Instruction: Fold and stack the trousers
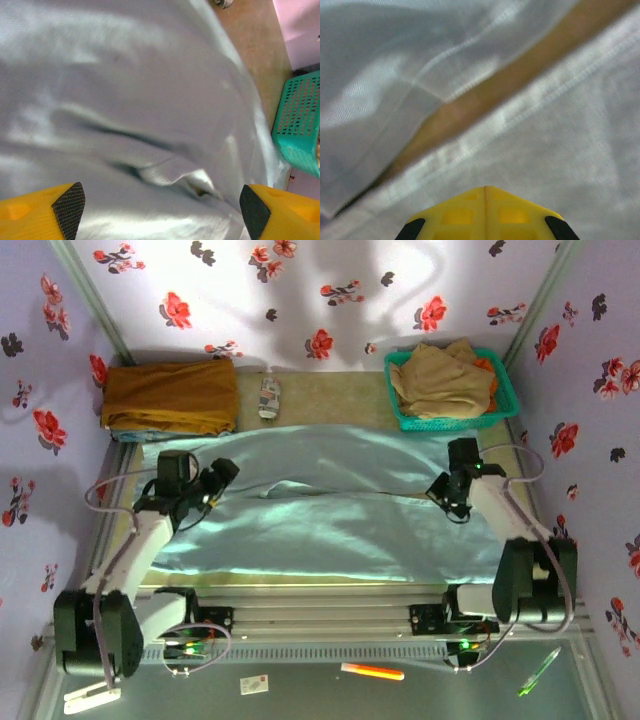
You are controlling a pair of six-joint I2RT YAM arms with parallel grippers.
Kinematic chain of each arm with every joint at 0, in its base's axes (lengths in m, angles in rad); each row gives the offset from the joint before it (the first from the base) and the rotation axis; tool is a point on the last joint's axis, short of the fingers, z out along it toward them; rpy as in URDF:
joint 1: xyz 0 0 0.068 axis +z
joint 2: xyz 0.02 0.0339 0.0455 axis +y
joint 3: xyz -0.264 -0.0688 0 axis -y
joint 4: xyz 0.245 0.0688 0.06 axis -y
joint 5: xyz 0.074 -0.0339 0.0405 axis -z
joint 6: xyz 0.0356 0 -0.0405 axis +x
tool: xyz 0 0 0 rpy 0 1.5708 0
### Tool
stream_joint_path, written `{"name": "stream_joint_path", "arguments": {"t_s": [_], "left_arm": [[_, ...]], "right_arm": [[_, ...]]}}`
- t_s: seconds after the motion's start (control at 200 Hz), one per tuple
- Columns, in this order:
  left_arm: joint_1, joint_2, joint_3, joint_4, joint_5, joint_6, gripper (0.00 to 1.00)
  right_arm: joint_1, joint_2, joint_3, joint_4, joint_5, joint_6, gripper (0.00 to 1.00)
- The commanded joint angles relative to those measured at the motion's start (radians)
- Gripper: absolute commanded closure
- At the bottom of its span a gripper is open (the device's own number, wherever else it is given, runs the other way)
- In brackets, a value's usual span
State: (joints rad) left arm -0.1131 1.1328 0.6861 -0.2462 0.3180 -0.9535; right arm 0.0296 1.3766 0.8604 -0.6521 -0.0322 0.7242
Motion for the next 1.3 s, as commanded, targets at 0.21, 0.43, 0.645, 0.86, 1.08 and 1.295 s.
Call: {"name": "stream_joint_path", "arguments": {"t_s": [0.21, 0.43, 0.645, 0.86, 1.08, 1.295], "left_arm": [[-0.015, 0.464, 0.199, 0.246, 0.009, -0.029, 0.23], [-0.066, 0.519, 0.115, 0.279, -0.001, -0.020, 0.24], [-0.130, 0.443, -0.064, 0.376, -0.042, -0.038, 0.25], [-0.156, 0.570, -0.016, 0.409, 0.030, -0.016, 0.26], [-0.156, 0.551, 0.037, 0.392, 0.045, -0.024, 0.28], [-0.128, 0.281, 0.051, 0.148, -0.028, 0.024, 0.21]], "right_arm": [[-0.046, 0.411, 0.251, 0.132, 0.067, 0.168, 1.00], [-0.189, 0.401, 0.130, 0.204, -0.139, 0.232, 1.00], [-0.337, 0.460, 0.114, 0.277, -0.300, 0.202, 1.00], [-0.358, 0.542, 0.281, 0.197, -0.279, 0.129, 1.00], [-0.359, 0.566, 0.371, 0.151, -0.283, 0.112, 1.00], [-0.309, 0.313, 0.255, 0.132, -0.272, 0.114, 1.00]]}}
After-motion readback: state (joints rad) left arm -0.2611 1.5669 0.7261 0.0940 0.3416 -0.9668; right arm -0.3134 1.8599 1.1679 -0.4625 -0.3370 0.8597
